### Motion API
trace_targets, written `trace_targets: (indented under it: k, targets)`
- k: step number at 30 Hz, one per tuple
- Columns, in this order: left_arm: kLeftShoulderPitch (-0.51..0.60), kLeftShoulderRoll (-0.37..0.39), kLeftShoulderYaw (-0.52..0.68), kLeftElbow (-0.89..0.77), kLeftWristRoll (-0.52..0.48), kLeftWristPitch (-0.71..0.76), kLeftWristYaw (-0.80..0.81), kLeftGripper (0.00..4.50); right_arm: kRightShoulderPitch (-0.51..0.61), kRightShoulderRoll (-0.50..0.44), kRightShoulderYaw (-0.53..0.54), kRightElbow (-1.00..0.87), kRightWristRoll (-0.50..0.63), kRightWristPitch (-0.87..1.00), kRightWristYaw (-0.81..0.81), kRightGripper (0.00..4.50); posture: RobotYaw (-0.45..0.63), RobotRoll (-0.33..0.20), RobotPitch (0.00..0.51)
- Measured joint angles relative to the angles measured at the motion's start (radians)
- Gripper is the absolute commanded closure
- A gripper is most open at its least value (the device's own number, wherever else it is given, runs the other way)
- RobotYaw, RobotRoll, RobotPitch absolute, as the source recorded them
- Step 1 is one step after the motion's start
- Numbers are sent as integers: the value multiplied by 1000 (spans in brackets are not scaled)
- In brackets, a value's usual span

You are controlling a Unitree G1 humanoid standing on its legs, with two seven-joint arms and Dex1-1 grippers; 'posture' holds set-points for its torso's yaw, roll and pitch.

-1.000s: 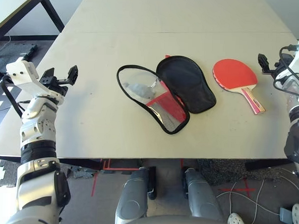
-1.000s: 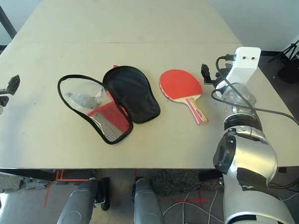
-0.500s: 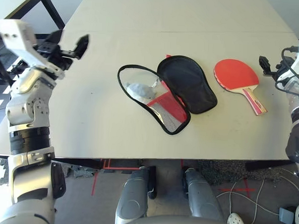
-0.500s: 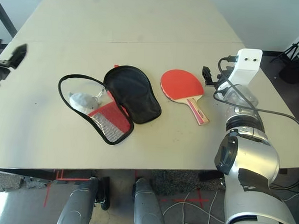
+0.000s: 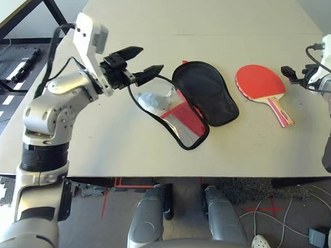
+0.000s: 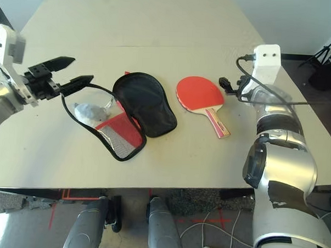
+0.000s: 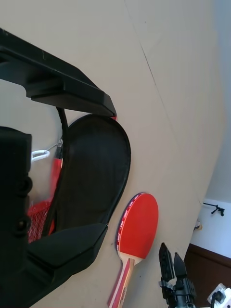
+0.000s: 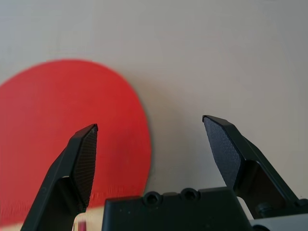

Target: Store the ping-pong paddle in its case and zip it.

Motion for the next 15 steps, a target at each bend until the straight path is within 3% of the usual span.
trace_targets:
  k: [8, 15]
  targets:
    - [0, -10, -19, 3, 20, 0, -8, 0, 1, -45, 161, -211, -73, 259, 213, 13, 51, 0, 211]
    - [6, -18, -33, 7, 42, -12, -17, 0, -24, -45, 235, -210, -114, 457, 276, 13, 74, 0, 220]
